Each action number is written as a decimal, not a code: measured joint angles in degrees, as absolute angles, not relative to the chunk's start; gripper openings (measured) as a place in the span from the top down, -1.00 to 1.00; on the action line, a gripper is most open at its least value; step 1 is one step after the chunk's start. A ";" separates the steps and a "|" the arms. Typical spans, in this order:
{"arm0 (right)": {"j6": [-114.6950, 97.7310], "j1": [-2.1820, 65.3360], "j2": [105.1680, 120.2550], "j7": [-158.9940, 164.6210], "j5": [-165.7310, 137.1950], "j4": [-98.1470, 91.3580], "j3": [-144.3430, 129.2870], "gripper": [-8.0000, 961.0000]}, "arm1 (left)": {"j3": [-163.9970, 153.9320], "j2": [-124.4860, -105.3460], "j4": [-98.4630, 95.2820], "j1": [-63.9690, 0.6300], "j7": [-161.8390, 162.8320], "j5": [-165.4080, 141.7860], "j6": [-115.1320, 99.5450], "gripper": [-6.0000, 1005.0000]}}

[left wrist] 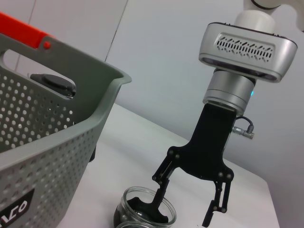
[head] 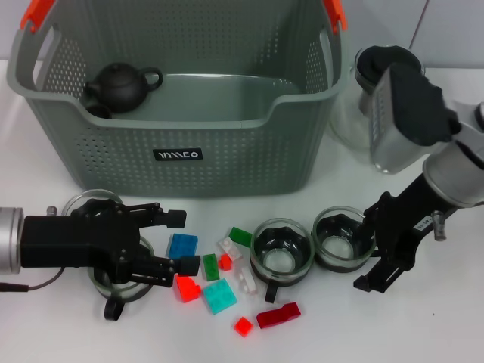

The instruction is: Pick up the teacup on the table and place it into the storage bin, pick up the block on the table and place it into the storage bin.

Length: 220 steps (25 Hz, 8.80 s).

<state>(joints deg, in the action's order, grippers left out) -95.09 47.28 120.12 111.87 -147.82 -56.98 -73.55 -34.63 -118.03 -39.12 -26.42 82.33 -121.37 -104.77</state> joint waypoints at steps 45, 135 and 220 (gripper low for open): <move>-89.86 44.36 120.28 115.05 -145.04 -63.71 -82.34 0.77 | -33.40 -117.77 -38.32 -26.45 80.76 -121.84 -104.31 -0.89; -57.84 66.36 117.88 116.39 -139.71 -35.74 -66.74 0.84 | -31.03 -117.07 -35.77 -27.42 77.95 -122.34 -105.48 -0.89; -113.53 43.21 115.04 119.74 -116.72 -77.77 -60.62 -0.81 | -28.95 -116.80 -36.32 -27.15 78.94 -122.52 -109.34 -0.89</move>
<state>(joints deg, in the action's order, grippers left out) -113.53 43.21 115.04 119.75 -116.72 -77.77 -60.62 -28.95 -116.80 -36.32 -27.15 78.94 -122.52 -109.34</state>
